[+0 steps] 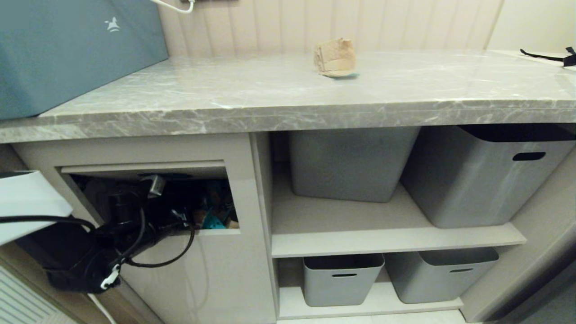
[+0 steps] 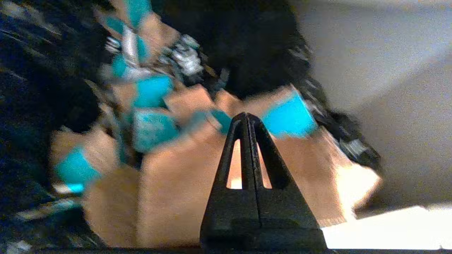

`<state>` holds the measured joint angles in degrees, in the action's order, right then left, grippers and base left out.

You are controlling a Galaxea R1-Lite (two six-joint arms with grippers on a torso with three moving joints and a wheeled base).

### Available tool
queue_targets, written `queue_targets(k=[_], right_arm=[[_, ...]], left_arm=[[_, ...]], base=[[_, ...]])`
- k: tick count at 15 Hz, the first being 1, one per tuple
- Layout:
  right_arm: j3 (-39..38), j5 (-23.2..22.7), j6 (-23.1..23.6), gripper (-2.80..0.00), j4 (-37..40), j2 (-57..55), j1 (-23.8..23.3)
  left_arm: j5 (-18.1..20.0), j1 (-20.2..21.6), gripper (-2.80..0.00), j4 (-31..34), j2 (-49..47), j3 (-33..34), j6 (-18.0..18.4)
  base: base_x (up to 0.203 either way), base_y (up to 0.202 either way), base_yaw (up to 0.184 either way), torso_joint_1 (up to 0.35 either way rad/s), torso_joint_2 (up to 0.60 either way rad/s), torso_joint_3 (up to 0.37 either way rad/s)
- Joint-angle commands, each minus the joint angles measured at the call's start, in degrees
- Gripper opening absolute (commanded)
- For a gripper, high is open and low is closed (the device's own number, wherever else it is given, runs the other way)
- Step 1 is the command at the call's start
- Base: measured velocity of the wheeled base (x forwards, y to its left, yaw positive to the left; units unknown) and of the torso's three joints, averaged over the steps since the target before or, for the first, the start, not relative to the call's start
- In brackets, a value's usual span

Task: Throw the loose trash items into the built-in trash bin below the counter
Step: Put the garbage in the trash can

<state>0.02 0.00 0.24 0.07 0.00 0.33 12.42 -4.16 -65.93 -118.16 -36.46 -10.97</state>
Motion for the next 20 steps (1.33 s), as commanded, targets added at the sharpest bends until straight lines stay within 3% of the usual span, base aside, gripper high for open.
queue_targets(k=[1, 8, 20], right_arm=[[0.0, 0.0, 0.0, -2.80, -0.1, 0.1, 0.0], [0.0, 0.0, 0.0, -2.80, -0.1, 0.1, 0.0], [0.0, 0.0, 0.0, -2.80, -0.1, 0.1, 0.0]], left_arm=[[1.0, -0.2, -2.80, -0.2, 0.8, 1.4, 0.0], [1.5, -4.9, -2.80, 0.1, -1.1, 0.5, 0.2], [0.8, -7.6, -2.80, 0.0, -5.3, -4.3, 0.7]], base=[[0.000, 0.000, 0.000, 0.000, 0.00, 0.000], [0.000, 0.000, 0.000, 0.000, 0.00, 0.000], [0.000, 0.000, 0.000, 0.000, 0.00, 0.000]])
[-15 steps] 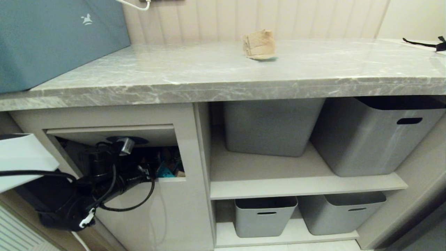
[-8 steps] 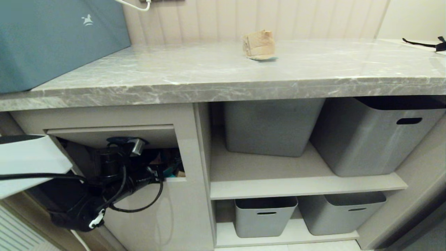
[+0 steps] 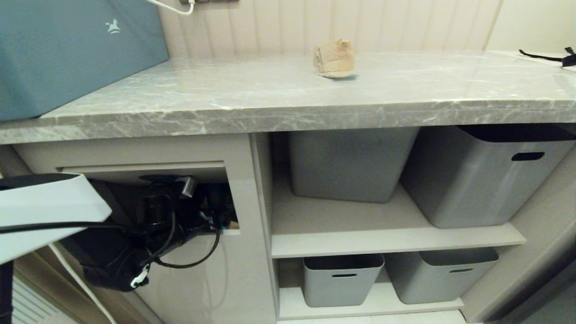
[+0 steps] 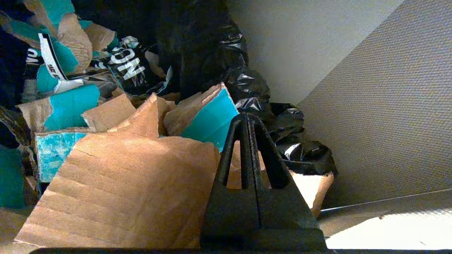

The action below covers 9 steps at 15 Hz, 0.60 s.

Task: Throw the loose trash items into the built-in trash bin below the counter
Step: Put the garbage in the trash can

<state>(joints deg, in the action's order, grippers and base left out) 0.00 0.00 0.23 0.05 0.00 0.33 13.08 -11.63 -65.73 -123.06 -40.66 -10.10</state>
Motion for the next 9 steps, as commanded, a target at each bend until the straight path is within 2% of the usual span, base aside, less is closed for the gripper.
queue_targets(k=[1, 4, 7, 9], right_arm=[[0.0, 0.0, 0.0, -2.80, 0.0, 0.1, 0.0], [0.0, 0.0, 0.0, -2.80, 0.0, 0.1, 0.0], [0.0, 0.0, 0.0, -2.80, 0.0, 0.1, 0.0], [0.0, 0.0, 0.0, -2.80, 0.0, 0.1, 0.0]], left_arm=[[-0.6, -0.1, -2.80, -0.4, 0.3, 0.0, -0.1], [-4.3, 0.2, -2.80, -1.0, 4.0, 0.5, -0.1], [-4.5, 0.9, -2.80, -2.7, 8.8, 4.3, -0.2], [-4.5, 1.1, -2.80, -3.1, 12.3, 9.4, -0.3]], base=[[0.000, 0.000, 0.000, 0.000, 0.00, 0.000], [0.000, 0.000, 0.000, 0.000, 0.00, 0.000], [0.000, 0.000, 0.000, 0.000, 0.00, 0.000], [0.000, 0.000, 0.000, 0.000, 0.00, 0.000]])
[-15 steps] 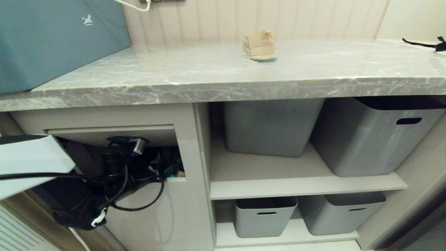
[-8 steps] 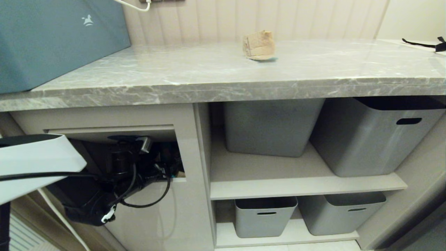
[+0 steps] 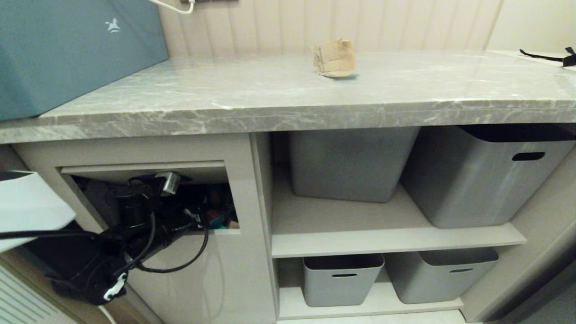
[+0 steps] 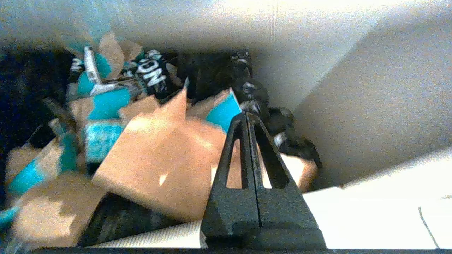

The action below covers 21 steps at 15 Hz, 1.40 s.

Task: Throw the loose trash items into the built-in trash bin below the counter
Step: Put the garbage in the trash can, then pick up the garbage

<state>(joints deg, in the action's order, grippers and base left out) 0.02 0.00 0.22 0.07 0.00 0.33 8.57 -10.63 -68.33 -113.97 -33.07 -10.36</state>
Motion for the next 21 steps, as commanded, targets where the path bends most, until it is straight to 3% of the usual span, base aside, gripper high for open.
queue_targets(k=[1, 5, 11, 15, 21], right_arm=[[0.1, 0.0, 0.0, -2.80, -0.1, 0.1, 0.0], [0.0, 0.0, 0.0, -2.80, 0.0, 0.1, 0.0], [0.0, 0.0, 0.0, -2.80, 0.0, 0.1, 0.0], [0.0, 0.0, 0.0, -2.80, 0.0, 0.1, 0.0], [0.1, 0.0, 0.0, -2.80, 0.0, 0.1, 0.0]], left_arm=[[0.0, 0.1, -2.80, -0.6, 4.9, 4.3, -0.1], [-0.2, 0.1, -2.80, -0.7, 13.1, 12.8, -0.1], [-2.5, 0.2, -2.80, -0.6, 21.1, 19.7, -0.3], [0.4, -0.4, -2.80, -0.2, 24.2, 29.3, -0.2], [6.5, -0.7, -2.80, -0.9, 15.7, 25.0, -0.3]], base=[[0.000, 0.000, 0.000, 0.000, 0.00, 0.000], [0.000, 0.000, 0.000, 0.000, 0.00, 0.000], [0.000, 0.000, 0.000, 0.000, 0.00, 0.000], [0.000, 0.000, 0.000, 0.000, 0.00, 0.000], [0.000, 0.000, 0.000, 0.000, 0.00, 0.000]])
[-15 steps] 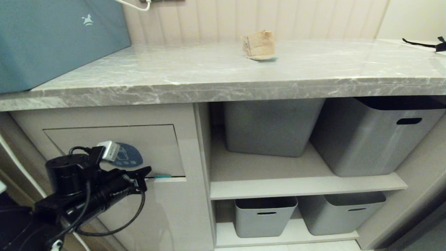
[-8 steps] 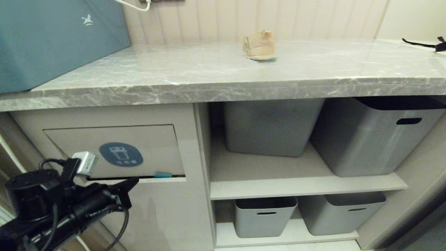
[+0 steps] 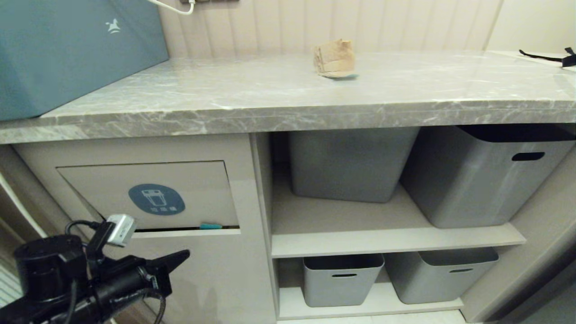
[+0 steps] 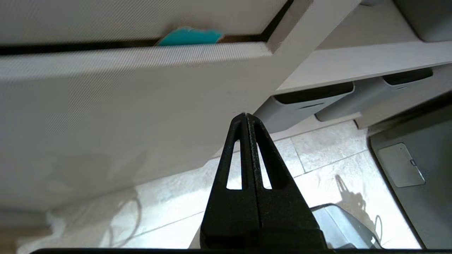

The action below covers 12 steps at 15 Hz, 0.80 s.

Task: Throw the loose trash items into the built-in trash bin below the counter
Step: Pick up the garbage

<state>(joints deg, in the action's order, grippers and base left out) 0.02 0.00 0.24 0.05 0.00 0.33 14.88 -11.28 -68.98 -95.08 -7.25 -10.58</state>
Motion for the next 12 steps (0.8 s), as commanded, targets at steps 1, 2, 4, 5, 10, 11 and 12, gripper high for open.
queue_targets(k=[1, 2, 4, 5, 10, 11, 12], right_arm=[[0.0, 0.0, 0.0, -2.80, 0.0, 0.1, 0.0], [0.0, 0.0, 0.0, -2.80, 0.0, 0.1, 0.0], [0.0, 0.0, 0.0, -2.80, 0.0, 0.1, 0.0], [0.1, 0.0, 0.0, -2.80, 0.0, 0.1, 0.0], [0.0, 0.0, 0.0, -2.80, 0.0, 0.1, 0.0], [0.0, 0.0, 0.0, -2.80, 0.0, 0.1, 0.0], [0.0, 0.0, 0.0, -2.80, 0.0, 0.1, 0.0]], left_arm=[[0.5, -0.3, -2.80, -0.9, -5.6, -2.8, 0.0], [0.7, -0.3, -2.80, -1.8, -7.8, -5.2, 0.1], [0.5, -0.4, -2.80, -3.8, -12.2, -8.5, 1.0], [0.4, -0.4, -2.80, -4.4, -14.4, -9.9, 1.8], [-0.6, -1.4, -2.80, -4.9, -22.3, -20.0, 2.9], [-2.3, -1.4, -2.80, -4.8, -24.0, -21.8, 2.7], [-3.9, -1.3, -2.80, -4.7, -25.8, -23.6, 2.5]], base=[[0.000, 0.000, 0.000, 0.000, 0.00, 0.000], [0.000, 0.000, 0.000, 0.000, 0.00, 0.000], [0.000, 0.000, 0.000, 0.000, 0.00, 0.000], [0.000, 0.000, 0.000, 0.000, 0.00, 0.000], [0.000, 0.000, 0.000, 0.000, 0.00, 0.000], [0.000, 0.000, 0.000, 0.000, 0.00, 0.000], [0.000, 0.000, 0.000, 0.000, 0.00, 0.000]])
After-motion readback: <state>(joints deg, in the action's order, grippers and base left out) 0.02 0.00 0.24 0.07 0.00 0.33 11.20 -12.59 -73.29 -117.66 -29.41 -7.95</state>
